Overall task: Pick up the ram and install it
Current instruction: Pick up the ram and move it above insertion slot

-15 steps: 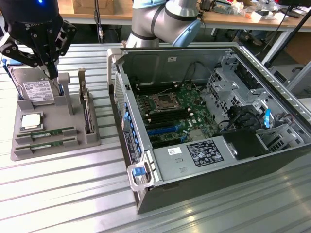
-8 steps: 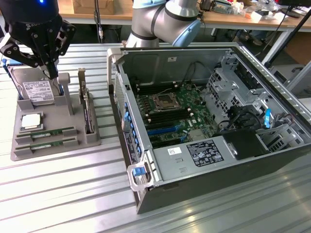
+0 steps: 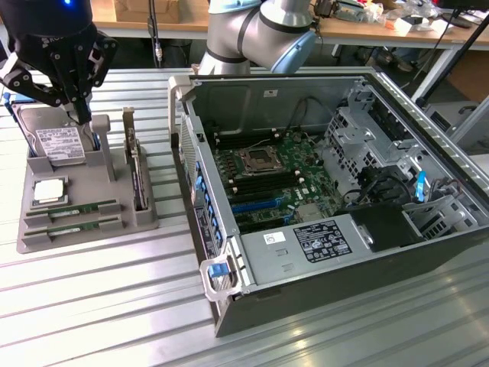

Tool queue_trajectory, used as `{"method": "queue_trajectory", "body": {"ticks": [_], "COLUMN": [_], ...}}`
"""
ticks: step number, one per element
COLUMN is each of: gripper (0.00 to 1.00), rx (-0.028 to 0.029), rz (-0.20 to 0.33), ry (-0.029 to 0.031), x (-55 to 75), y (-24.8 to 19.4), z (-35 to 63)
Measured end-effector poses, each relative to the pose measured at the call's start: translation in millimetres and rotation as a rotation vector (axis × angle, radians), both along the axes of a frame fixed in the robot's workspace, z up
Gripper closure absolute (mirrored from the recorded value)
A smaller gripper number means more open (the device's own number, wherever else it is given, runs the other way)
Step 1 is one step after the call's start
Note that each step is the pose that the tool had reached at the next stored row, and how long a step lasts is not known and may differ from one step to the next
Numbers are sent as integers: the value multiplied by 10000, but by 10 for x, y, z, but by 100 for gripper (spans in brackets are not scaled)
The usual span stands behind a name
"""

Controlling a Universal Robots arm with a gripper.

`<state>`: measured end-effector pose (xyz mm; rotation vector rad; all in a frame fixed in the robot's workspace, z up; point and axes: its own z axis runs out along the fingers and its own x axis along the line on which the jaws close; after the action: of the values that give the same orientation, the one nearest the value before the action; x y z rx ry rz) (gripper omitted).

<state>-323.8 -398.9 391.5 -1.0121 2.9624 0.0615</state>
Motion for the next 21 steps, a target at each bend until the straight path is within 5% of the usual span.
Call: {"method": "queue_trajectory", "body": {"ticks": [21], "gripper": [89], "rx": [-6], "rz": [970], "ry": [0], "x": [0], "y": [0], "z": [0]}}
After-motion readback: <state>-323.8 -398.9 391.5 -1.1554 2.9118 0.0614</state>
